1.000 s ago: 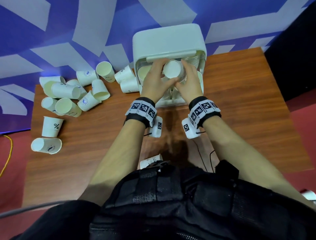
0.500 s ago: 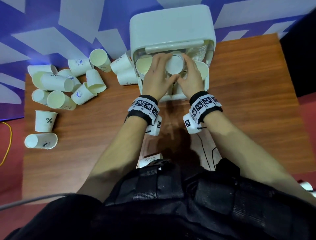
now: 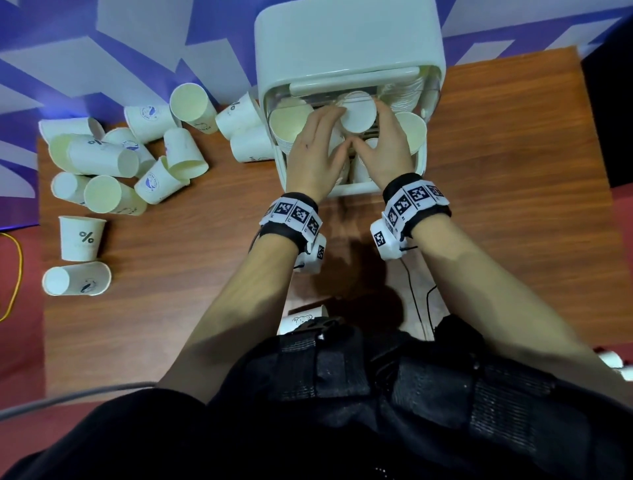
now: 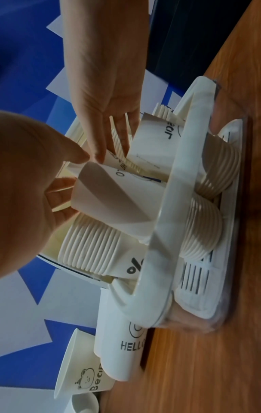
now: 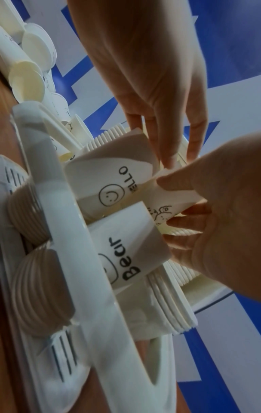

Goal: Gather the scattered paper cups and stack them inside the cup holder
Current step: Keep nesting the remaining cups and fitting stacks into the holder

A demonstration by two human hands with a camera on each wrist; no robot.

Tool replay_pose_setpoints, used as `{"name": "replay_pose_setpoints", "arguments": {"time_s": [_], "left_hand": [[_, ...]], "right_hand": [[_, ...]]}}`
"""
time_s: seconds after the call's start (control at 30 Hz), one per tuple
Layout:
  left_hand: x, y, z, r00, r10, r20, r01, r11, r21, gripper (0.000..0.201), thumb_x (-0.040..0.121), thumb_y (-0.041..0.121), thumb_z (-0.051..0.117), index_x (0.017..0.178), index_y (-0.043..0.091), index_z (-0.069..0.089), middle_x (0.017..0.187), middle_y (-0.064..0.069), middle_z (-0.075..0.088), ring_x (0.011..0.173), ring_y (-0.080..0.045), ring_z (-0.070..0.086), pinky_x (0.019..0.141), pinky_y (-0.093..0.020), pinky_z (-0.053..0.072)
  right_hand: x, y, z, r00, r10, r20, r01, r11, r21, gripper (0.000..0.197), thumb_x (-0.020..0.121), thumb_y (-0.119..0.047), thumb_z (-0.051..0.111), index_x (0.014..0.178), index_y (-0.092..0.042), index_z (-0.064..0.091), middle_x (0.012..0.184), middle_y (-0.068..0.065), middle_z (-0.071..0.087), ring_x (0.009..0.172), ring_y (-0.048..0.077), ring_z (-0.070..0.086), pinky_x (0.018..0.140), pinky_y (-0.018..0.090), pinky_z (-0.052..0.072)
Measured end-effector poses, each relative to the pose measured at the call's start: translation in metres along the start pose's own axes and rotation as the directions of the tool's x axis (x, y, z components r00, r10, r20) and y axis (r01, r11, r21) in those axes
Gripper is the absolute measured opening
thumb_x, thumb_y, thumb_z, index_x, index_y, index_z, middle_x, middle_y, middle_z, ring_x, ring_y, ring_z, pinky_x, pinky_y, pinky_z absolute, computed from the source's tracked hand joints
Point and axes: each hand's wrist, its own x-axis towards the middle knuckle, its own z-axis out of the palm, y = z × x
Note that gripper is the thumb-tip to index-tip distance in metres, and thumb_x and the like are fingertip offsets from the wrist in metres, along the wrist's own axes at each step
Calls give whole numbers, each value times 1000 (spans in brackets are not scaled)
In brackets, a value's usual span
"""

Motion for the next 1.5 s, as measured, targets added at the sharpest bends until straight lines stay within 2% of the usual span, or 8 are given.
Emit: {"name": "replay_pose_setpoints", "arguments": {"time_s": [0.07, 0.3, 0.57, 0.63, 0.8, 1.0, 1.23, 1.5], "left_hand": [[0, -4, 2, 999, -7, 35, 7, 1000, -1, 42, 90, 17, 57, 130, 9, 52, 132, -8, 53, 121, -20, 51, 96, -31, 46], [14, -8, 7, 996, -60, 60, 54, 994, 97, 44, 92, 26, 54, 133, 10, 53, 128, -9, 55, 120, -24, 50, 102, -32, 40], [36, -3, 2, 961, -236, 146, 205, 958, 200, 49, 92, 30, 55, 138, 14, 49, 131, -12, 53, 125, -29, 41, 104, -33, 33], [40, -2, 2, 951, -261, 165, 218, 946, 240, 48, 92, 31, 55, 137, 15, 50, 130, -12, 54, 126, -30, 41, 104, -32, 33], [45, 4, 2, 930, -282, 237, 161, 889, 428, 45, 96, 34, 44, 139, 20, 48, 139, -8, 50, 133, -30, 33, 104, -36, 32], [41, 10, 6, 897, -315, 311, 91, 819, 567, 47, 100, 39, 31, 140, 19, 46, 142, -5, 48, 137, -28, 27, 102, -42, 29], [38, 18, -1, 904, -306, 298, 131, 863, 489, 44, 98, 38, 39, 137, 22, 49, 142, -4, 46, 134, -29, 29, 104, -41, 27], [5, 26, -26, 948, -200, 247, 111, 937, 332, 42, 94, 34, 48, 134, 21, 52, 136, 1, 50, 133, -23, 30, 104, -39, 32]], "right_hand": [[0, 2, 1, 1000, -9, 3, 9, 1000, -2, 60, 86, -31, 62, 138, -10, 41, 132, 4, 53, 121, 19, 49, 98, 23, 40], [4, 0, -4, 999, -38, 16, 39, 997, -65, 58, 91, -26, 56, 143, -14, 34, 137, 9, 49, 124, 21, 46, 98, 20, 34], [12, -5, -10, 998, -61, -2, 60, 991, -117, 42, 93, -25, 54, 132, -10, 52, 129, 8, 58, 122, 23, 50, 102, 28, 39], [16, -7, -11, 999, -37, 24, 41, 984, -175, 40, 95, -23, 51, 133, -9, 53, 129, 9, 58, 124, 22, 49, 102, 25, 35], [21, -7, -14, 993, 46, 104, -15, 959, -282, 43, 95, -13, 43, 138, -12, 49, 134, 10, 55, 125, 23, 48, 101, 24, 35], [19, 1, -14, 957, 186, 221, -91, 921, -379, 54, 93, -7, 35, 146, -21, 36, 145, 16, 37, 136, 27, 33, 111, 40, 31], [21, -17, -17, 973, 122, 197, -37, 921, -387, 46, 95, -18, 44, 141, -12, 43, 141, 11, 47, 134, 28, 34, 109, 43, 32], [-13, -38, -25, 986, 55, 156, -6, 955, -297, 46, 91, -11, 45, 137, -14, 47, 137, 13, 50, 130, 29, 40, 108, 43, 34]]}}
